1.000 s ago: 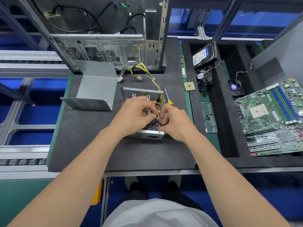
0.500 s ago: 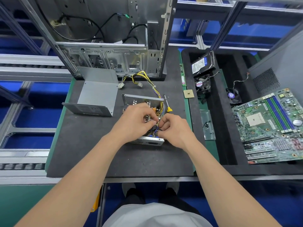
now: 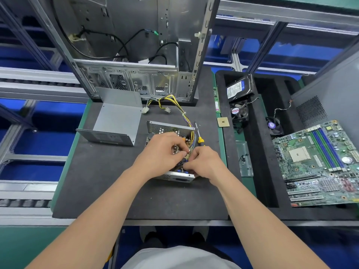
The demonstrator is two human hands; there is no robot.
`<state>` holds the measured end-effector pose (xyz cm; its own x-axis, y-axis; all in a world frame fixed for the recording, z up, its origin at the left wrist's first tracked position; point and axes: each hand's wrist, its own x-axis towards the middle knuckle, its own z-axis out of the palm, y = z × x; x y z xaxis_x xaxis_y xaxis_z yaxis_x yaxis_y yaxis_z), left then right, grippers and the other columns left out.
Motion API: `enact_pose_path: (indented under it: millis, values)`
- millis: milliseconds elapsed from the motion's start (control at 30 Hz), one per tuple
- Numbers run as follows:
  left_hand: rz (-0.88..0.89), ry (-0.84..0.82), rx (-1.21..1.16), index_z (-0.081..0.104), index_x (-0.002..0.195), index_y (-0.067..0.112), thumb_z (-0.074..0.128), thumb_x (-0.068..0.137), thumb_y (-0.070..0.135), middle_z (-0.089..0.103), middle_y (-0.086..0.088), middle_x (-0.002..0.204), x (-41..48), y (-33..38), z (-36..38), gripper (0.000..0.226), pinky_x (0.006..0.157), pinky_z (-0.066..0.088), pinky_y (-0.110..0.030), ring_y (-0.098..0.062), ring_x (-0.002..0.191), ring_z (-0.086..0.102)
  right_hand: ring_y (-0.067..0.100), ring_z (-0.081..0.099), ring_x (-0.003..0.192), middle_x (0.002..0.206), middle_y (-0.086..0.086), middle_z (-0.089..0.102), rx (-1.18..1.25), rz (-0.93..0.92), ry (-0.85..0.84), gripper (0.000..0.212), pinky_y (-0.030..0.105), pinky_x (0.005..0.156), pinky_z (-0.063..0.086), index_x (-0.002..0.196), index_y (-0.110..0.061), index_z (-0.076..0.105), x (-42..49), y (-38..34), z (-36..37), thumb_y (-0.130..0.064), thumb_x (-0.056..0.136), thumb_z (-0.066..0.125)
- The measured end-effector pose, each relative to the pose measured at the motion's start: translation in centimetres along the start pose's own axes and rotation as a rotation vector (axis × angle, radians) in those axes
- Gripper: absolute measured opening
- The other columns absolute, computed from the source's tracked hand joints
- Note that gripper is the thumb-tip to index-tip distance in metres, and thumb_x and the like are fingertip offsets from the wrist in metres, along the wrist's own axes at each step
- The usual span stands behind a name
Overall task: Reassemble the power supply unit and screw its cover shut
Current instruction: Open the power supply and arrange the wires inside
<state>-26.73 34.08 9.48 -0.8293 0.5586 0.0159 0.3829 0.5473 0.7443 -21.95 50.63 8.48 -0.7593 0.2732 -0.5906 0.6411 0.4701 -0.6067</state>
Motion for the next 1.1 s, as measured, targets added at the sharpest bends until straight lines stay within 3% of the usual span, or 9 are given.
enact_pose_path:
  millis: [100, 267, 400, 500, 600, 733, 900, 1000, 1100]
  values:
    - [-0.009, 0.005, -0.01, 0.071, 0.079, 0.042, 0.077, 0.085, 0.02, 0.058, 0.018, 0.078, 0.0, 0.0, 0.1, 0.023, 0.062, 0.034, -0.013, -0.004, 0.067, 0.053, 0.016, 0.071, 0.052, 0.072, 0.006, 0.072, -0.031, 0.001, -0.015, 0.022, 0.025, 0.052, 0.057, 0.073, -0.014, 0.061, 0.0, -0.3, -0.2, -0.007, 0.07, 0.082]
    - [0.0, 0.01, -0.015, 0.074, 0.084, 0.036, 0.075, 0.087, 0.02, 0.06, 0.029, 0.088, -0.1, 0.4, -0.1, 0.017, 0.062, 0.036, -0.01, -0.004, 0.067, 0.054, 0.007, 0.062, 0.04, 0.075, 0.004, 0.071, -0.092, -0.019, -0.003, 0.022, 0.017, 0.042, 0.046, 0.075, -0.016, 0.061, -0.1, -0.2, -0.2, -0.011, 0.074, 0.083]
    - [0.004, 0.008, -0.101, 0.075, 0.091, 0.032, 0.069, 0.088, 0.009, 0.068, 0.015, 0.083, -0.6, 0.8, -1.2, 0.024, 0.062, 0.042, -0.012, -0.01, 0.064, 0.055, 0.015, 0.068, 0.061, 0.087, 0.005, 0.072, -0.177, -0.088, 0.023, 0.02, 0.025, 0.053, 0.053, 0.079, -0.018, 0.063, -0.7, -0.4, -0.4, -0.018, 0.076, 0.083]
    - [0.056, -0.113, 0.025, 0.072, 0.088, 0.033, 0.069, 0.087, 0.012, 0.065, 0.012, 0.078, -1.1, 0.4, -4.1, 0.022, 0.063, 0.044, -0.016, -0.013, 0.071, 0.059, 0.024, 0.076, 0.071, 0.091, 0.006, 0.074, -0.203, -0.129, -0.033, 0.017, 0.035, 0.071, 0.065, 0.083, -0.018, 0.067, -1.3, -0.6, -1.2, -0.017, 0.078, 0.084]
    - [0.056, -0.312, 0.076, 0.071, 0.092, 0.035, 0.069, 0.083, 0.014, 0.068, 0.014, 0.084, -1.7, -0.8, -7.7, 0.023, 0.066, 0.045, -0.016, -0.01, 0.077, 0.062, 0.027, 0.076, 0.079, 0.09, 0.003, 0.076, -0.233, -0.187, -0.084, 0.016, 0.039, 0.079, 0.065, 0.089, -0.018, 0.07, -1.5, -1.0, -3.0, -0.011, 0.078, 0.079]
    - [0.1, -0.511, 0.207, 0.066, 0.104, 0.037, 0.078, 0.077, 0.035, 0.064, 0.019, 0.095, -2.8, -2.4, -9.7, 0.029, 0.077, 0.051, -0.022, -0.005, 0.086, 0.06, 0.007, 0.063, 0.072, 0.078, -0.012, 0.072, -0.312, -0.397, -0.027, 0.02, 0.028, 0.069, 0.054, 0.09, -0.03, 0.069, -2.3, -2.7, -4.3, -0.013, 0.082, 0.064]
    - [0.19, -0.423, 0.266, 0.065, 0.097, 0.027, 0.086, 0.074, 0.041, 0.063, 0.016, 0.091, -3.5, -4.1, -8.6, 0.034, 0.075, 0.049, -0.024, -0.002, 0.082, 0.056, 0.003, 0.057, 0.07, 0.088, -0.014, 0.066, -0.389, -0.636, -0.229, 0.025, 0.023, 0.07, 0.053, 0.101, -0.033, 0.069, -4.1, -4.4, -2.9, -0.031, 0.078, 0.078]
    - [0.203, -0.357, 0.231, 0.067, 0.094, 0.025, 0.086, 0.075, 0.039, 0.064, 0.015, 0.087, -3.9, -4.9, -8.3, 0.03, 0.073, 0.05, -0.023, -0.002, 0.081, 0.057, 0.002, 0.054, 0.08, 0.102, -0.011, 0.063, -0.601, -0.739, -0.223, 0.045, 0.028, 0.073, 0.05, 0.112, -0.03, 0.064, -4.1, -4.5, -1.0, -0.049, 0.076, 0.084]
    - [0.205, -0.331, 0.17, 0.068, 0.091, 0.022, 0.086, 0.076, 0.039, 0.061, 0.012, 0.083, -4.2, -5.3, -8.1, 0.029, 0.071, 0.049, -0.023, -0.005, 0.079, 0.056, 0.017, 0.052, 0.092, 0.108, -0.005, 0.064, -0.725, -0.78, -0.15, 0.041, 0.038, 0.078, 0.051, 0.111, -0.025, 0.061, -4.1, -4.4, 0.4, -0.045, 0.082, 0.082]
